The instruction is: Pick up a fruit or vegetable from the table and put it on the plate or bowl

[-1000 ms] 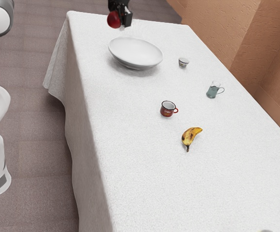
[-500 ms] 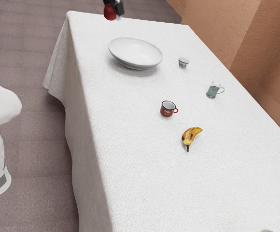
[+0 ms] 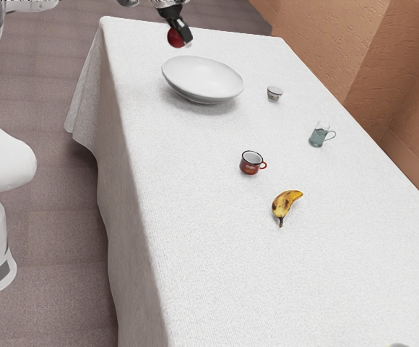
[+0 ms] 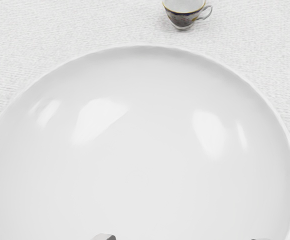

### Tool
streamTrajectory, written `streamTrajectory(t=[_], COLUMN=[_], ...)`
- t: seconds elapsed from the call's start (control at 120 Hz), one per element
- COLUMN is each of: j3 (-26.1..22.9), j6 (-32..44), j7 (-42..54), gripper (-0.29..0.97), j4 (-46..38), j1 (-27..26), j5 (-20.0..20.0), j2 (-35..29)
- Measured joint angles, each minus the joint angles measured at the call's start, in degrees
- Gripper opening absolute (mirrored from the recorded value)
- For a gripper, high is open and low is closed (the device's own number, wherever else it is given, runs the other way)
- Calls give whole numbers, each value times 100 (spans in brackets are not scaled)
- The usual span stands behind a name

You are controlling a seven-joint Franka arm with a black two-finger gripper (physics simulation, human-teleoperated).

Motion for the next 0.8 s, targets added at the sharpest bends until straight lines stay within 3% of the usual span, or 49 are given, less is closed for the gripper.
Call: streamTrajectory(t=[0.167, 0.258, 0.367, 0.5, 0.592, 0.642, 0.667, 0.725, 0.8], j3=[598, 1110, 1757, 2351, 2521, 2541, 2502, 2272, 835], j6=[746, 1004, 1346, 1915, 2216, 1873, 1501, 280, -995], j7=[-208, -294, -238, -24, 196, 261, 265, 207, 135], gripper=[1, 11, 18, 11, 34, 44, 48, 54, 59], j4=[134, 526, 841, 1151, 1130, 932, 786, 313, -342], j1=[-637, -1173, -1571, -2146, -2303, -2313, -2299, -2093, -798], j5=[163, 184, -102, -337, -351, -402, -544, -1406, -2551], j2=[1, -49, -76, -138, -82, 267, 632, 1973, 2964])
